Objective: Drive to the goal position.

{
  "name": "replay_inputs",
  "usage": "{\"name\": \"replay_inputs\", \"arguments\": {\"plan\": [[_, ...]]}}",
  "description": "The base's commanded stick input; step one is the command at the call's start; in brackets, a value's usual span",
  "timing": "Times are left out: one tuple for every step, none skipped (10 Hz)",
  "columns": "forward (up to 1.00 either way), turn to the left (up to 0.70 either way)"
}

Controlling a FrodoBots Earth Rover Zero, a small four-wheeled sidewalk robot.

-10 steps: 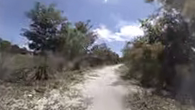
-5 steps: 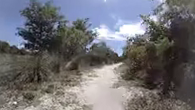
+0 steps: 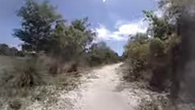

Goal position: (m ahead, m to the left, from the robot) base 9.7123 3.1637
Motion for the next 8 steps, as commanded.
{"name": "replay_inputs", "arguments": {"plan": [[0.50,0.00],[0.50,0.00],[0.50,0.00],[0.50,0.00],[0.50,0.00],[0.50,0.00],[0.50,0.00],[0.50,0.00]]}}
